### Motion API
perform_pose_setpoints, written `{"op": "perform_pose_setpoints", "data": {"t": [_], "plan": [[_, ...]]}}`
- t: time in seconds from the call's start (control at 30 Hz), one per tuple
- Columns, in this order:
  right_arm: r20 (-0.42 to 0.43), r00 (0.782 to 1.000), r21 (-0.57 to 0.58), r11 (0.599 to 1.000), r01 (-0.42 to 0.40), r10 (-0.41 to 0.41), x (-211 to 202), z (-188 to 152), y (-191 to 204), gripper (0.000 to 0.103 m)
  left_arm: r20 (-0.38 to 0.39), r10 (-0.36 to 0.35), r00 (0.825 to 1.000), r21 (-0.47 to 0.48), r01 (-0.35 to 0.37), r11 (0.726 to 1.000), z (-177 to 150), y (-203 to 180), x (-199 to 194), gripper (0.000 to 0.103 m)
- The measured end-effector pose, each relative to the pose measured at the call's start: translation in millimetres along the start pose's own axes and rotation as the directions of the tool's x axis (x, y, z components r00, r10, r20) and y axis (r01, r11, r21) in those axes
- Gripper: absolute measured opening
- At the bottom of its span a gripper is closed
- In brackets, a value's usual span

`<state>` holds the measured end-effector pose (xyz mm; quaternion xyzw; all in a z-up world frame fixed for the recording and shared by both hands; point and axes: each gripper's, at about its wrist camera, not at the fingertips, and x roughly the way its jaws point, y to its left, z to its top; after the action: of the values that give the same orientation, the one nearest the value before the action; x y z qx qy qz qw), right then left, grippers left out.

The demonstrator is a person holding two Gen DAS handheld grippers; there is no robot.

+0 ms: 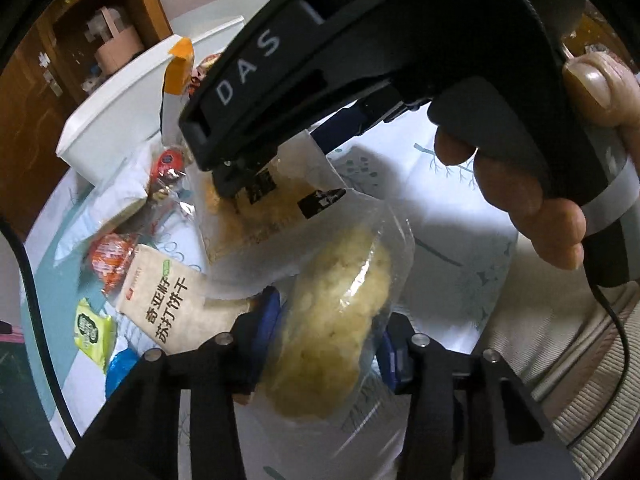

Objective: Organize snacks
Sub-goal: 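Grasp clear bread bag with left tool while right tool grasps yellow cake pack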

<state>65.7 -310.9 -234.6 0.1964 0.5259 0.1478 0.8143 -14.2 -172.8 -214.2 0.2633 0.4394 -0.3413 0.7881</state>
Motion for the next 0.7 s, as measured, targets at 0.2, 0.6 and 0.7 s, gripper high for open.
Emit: {"op": "perform_pose_setpoints", "data": {"t": [0.2,0.6,0.7], "plan": [[0.04,0.999,-0.002,1.0,-0.025,0.025,-14.2,0.4,-4.9,0.038,0.006,0.014,1.0,-0.031,-0.014,0.999,-1.4,-3.9,-3.2,0.037],[0.187,0.982,-0.143,0.987,0.069,-0.042,-58.3,-1.2,25.4,0.027,0.066,0.045,0.997,-0.105,-0.038,0.994,-3.9,13.6,-35.7,0.036],[0.221,0.974,-0.158,0.984,0.084,-0.047,-71.5,0.0,29.9,0.026,0.089,0.067,0.994,-0.12,-0.056,0.991,-5.6,12.3,-50.9,0.036]]}}
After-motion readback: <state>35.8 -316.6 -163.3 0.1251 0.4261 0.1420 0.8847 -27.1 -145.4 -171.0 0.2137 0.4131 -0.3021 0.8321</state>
